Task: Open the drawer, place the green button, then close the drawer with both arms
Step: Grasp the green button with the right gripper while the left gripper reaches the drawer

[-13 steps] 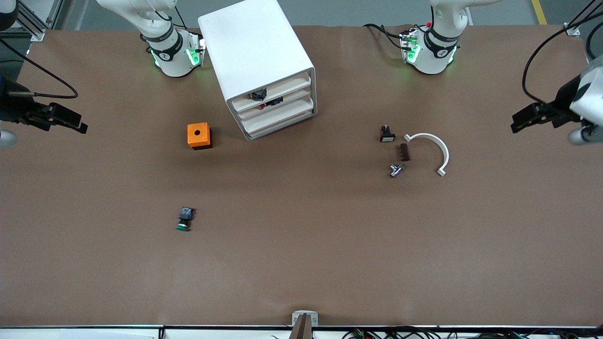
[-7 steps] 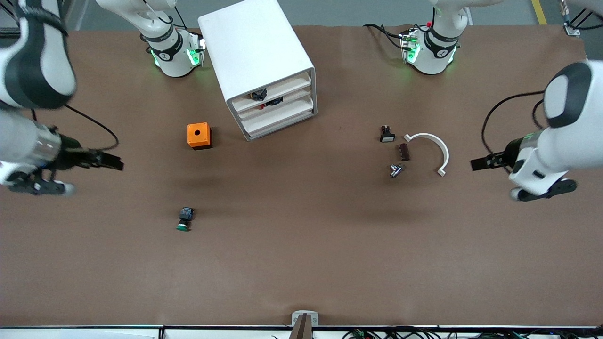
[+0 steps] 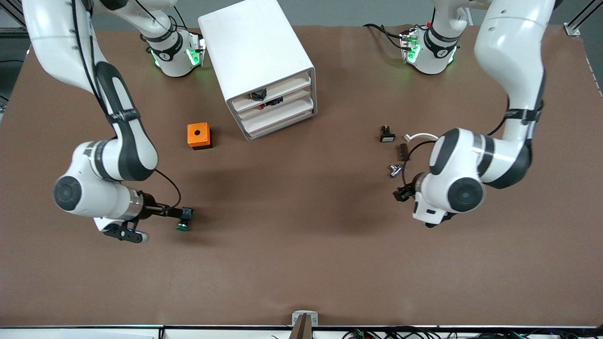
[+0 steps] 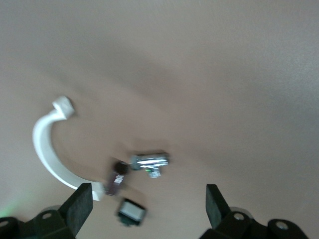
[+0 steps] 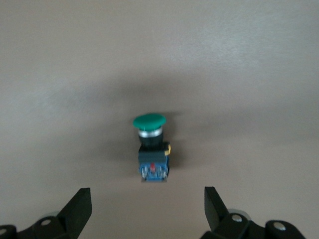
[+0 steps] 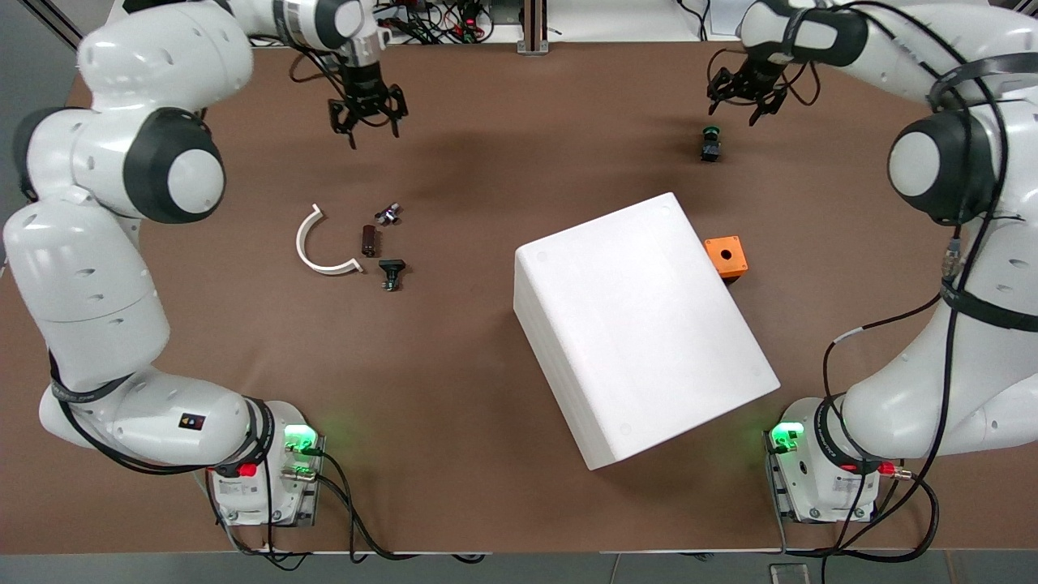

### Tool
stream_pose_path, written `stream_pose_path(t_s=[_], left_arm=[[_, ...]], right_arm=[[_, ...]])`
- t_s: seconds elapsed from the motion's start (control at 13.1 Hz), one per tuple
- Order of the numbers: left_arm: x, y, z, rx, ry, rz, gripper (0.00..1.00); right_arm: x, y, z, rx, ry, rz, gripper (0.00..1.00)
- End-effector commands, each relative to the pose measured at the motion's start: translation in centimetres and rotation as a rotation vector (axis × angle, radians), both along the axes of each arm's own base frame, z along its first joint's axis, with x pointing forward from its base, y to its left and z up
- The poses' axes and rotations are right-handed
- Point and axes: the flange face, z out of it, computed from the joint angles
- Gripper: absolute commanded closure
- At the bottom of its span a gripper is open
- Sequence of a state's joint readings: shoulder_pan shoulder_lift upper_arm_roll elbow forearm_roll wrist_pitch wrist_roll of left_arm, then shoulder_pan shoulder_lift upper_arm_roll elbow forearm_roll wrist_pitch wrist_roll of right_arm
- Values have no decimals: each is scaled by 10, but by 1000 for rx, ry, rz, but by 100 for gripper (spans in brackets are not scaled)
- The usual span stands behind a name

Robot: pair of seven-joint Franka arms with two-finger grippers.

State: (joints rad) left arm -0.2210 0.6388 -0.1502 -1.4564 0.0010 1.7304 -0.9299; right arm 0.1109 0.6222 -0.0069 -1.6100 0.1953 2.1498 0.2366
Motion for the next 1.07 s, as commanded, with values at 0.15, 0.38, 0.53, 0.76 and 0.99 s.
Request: stream_pose_path(t_s=[0.15, 0.38, 0.53, 0.76, 0.99], left_arm=[[-32, -89, -26, 74, 79, 396, 0], [-64, -140, -43, 130, 198, 641, 0], [-80, -164, -55, 166, 301, 800, 0], [-97, -187, -88, 143, 590, 1005, 5], [-108, -205, -111, 230, 805, 1217, 5]], right_arm=[[-5, 16, -46, -2, 49, -32, 1], [-8, 17, -65, -8, 70, -30, 5], [-11, 17, -72, -9, 82, -27, 15], [-13, 17, -75, -10, 92, -24, 52], [-11, 16, -70, -6, 85, -14, 78]])
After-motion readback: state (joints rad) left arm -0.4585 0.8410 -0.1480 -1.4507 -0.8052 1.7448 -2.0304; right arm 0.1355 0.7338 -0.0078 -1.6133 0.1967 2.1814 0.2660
